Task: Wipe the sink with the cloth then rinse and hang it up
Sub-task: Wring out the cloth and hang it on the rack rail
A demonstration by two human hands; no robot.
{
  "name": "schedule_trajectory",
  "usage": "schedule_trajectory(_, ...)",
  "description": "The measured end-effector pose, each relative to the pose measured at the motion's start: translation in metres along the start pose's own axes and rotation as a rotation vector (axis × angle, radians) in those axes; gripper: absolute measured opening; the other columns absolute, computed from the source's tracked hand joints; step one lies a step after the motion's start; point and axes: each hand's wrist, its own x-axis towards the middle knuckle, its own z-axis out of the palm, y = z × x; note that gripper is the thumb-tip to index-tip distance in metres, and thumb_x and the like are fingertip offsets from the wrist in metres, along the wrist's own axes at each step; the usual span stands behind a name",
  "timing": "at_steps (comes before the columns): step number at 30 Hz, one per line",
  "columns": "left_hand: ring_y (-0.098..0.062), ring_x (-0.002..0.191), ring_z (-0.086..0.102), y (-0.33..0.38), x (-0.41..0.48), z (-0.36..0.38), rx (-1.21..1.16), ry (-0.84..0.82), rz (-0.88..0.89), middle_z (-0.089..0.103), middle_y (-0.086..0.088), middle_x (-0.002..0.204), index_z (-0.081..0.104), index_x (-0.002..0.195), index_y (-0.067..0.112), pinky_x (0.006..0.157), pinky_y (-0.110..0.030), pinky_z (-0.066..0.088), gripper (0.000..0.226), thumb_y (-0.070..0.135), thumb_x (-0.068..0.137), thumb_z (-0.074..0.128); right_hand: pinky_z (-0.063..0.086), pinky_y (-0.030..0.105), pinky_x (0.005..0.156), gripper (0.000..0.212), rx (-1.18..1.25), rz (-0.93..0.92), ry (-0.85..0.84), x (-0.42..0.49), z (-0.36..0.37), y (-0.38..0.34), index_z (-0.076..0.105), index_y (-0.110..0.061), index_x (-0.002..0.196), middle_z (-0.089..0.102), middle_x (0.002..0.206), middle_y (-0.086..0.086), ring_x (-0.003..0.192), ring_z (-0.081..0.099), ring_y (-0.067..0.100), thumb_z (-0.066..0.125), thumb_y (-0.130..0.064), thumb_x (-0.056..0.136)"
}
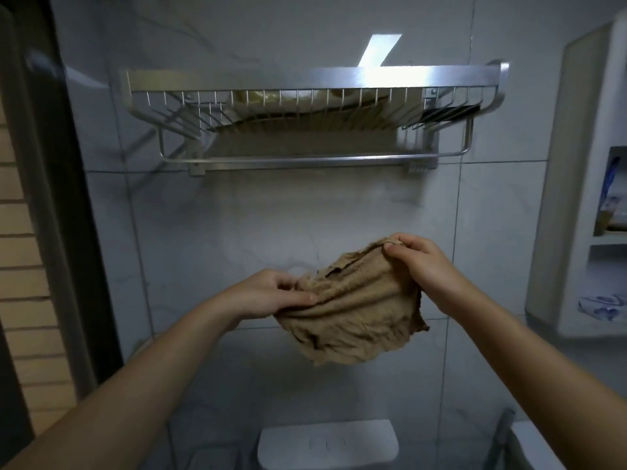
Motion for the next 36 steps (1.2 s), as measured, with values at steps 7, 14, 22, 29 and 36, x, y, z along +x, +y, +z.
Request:
schedule_trajectory(7, -0.025, 0.098, 0.071, -0.030, 0.006, 0.043, -0.929, -0.194, -0.023, 0.072, -0.015, 0.105, 0.068, 0.104, 0.006, 0.097, -0.041, 0.056, 0.032, 0.009, 0.072, 0.068, 0.057, 0.036, 0.079, 0.044, 0.001, 0.145, -0.013, -0.009, 0.012, 0.015, 0.078, -0.010, 0.094, 0.078, 0.085, 0.008, 0.082, 0.075, 0.024, 0.057, -0.049, 0.096)
schedule_trajectory(14, -0.031, 0.127, 0.062, -0.026, 0.019, 0.072, -1.020, -0.306, -0.123, 0.065, -0.017, 0.136, 0.058, 0.135, 0.008, 0.105, -0.047, 0.052, 0.053, 0.021, 0.085, 0.066, 0.057, 0.028, 0.067, 0.037, 0.026, 0.114, -0.084, -0.005, 0.005, 0.023, 0.078, -0.012, 0.082, 0.075, 0.076, 0.007, 0.069, 0.069, 0.019, 0.062, -0.043, 0.095)
schedule_trajectory(22, -0.033, 0.128, 0.061, -0.017, 0.034, 0.063, -1.030, -0.323, -0.130, 0.064, -0.017, 0.138, 0.062, 0.136, 0.009, 0.113, -0.050, 0.044, 0.065, 0.046, 0.083, 0.068, 0.051, 0.020, 0.062, 0.040, 0.025, 0.112, -0.181, 0.005, -0.012, 0.029, 0.077, -0.024, 0.066, 0.074, 0.068, -0.007, 0.063, 0.070, 0.004, 0.059, -0.041, 0.097)
schedule_trajectory(29, -0.018, 0.082, 0.071, -0.002, 0.061, 0.046, -0.419, 0.183, 0.044, 0.077, -0.018, 0.101, 0.068, 0.100, 0.015, 0.073, -0.027, 0.052, 0.029, 0.031, 0.079, 0.080, 0.057, 0.027, 0.078, 0.030, 0.000, 0.033, -0.159, 0.007, -0.038, 0.037, 0.079, -0.017, 0.089, 0.075, 0.088, -0.007, 0.087, 0.068, 0.010, 0.058, -0.036, 0.098)
schedule_trajectory(36, 0.003, 0.060, 0.062, 0.076, 0.075, 0.018, -0.036, 0.182, 0.391, 0.069, 0.012, 0.063, 0.065, 0.087, 0.016, 0.058, -0.015, 0.044, 0.009, 0.020, 0.095, 0.066, 0.056, 0.026, 0.069, 0.018, -0.272, -0.063, -0.259, 0.027, -0.033, -0.002, 0.074, -0.022, 0.103, 0.072, 0.079, -0.001, 0.079, 0.072, 0.014, 0.072, -0.034, 0.089)
